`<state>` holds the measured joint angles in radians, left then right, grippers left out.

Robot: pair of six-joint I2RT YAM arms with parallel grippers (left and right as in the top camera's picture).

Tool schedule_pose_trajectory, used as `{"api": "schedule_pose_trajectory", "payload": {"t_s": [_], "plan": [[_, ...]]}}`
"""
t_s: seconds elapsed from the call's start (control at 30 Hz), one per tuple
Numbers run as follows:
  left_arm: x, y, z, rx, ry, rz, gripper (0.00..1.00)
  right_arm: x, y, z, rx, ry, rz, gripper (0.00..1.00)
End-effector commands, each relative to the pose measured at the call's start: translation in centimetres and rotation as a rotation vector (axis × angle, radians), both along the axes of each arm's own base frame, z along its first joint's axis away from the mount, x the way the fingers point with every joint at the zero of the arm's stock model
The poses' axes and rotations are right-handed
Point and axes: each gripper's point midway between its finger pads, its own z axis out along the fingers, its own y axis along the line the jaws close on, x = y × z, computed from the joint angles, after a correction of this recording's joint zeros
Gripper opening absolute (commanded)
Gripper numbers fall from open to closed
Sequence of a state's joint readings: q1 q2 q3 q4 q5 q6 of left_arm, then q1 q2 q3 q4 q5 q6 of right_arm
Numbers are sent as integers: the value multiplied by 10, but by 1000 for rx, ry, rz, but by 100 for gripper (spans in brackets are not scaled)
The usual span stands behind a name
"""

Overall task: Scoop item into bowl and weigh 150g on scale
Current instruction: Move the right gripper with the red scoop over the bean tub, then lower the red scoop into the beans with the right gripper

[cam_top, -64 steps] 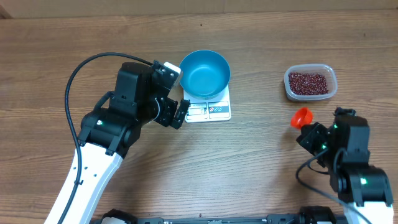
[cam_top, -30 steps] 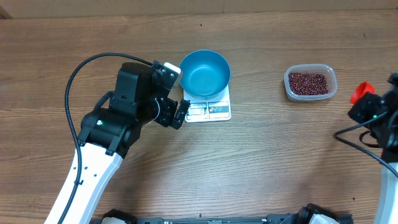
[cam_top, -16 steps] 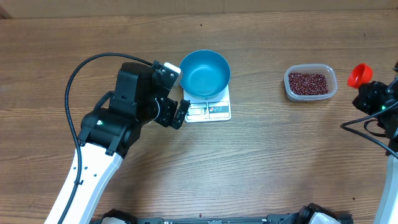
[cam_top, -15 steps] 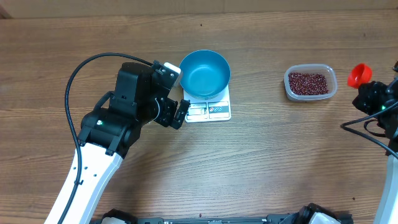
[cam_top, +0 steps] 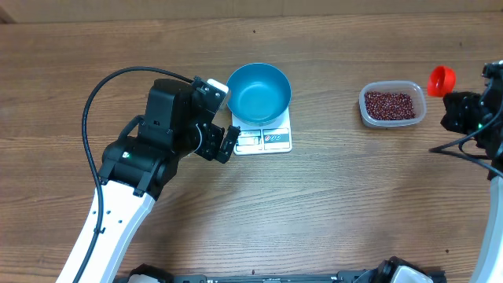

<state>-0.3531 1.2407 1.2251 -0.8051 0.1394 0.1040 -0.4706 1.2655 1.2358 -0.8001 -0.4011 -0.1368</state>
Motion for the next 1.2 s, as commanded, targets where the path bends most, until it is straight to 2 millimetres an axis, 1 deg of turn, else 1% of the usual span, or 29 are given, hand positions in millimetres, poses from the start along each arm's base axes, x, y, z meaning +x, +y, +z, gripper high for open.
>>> {"api": "schedule_pose_trajectory", "payload": {"t_s": [0.0,0.2,0.53,0.83,0.93,0.97,1.03,1.1,1.17], "plan": [[-3,-2,6,-20,-11,-8,100,10,-4,8,-26,-33,28,4],[-3,-2,6,-20,-11,-8,99,19,-7,-4,-66,-17,76,4],[-3,-2,6,-20,-11,-8,99,29,-9,-31,-45,40,108,4],[-3,-2,7,-21,-12,-8,100,38,2,-45,14,46,179,4],[-3,-2,6,-20,-11,-8,99,42,10,-54,25,67,202,4],[-3,-2,6,-20,-11,-8,100,45,17,-58,24,77,223,4],[-3,-2,7,-21,-12,-8,100,48,22,-63,13,91,233,4],[-3,-2,6,-20,-11,-8,100,50,23,-74,-34,138,217,4],[-3,-2,6,-20,-11,-8,100,51,20,-81,-61,165,202,4]]}}
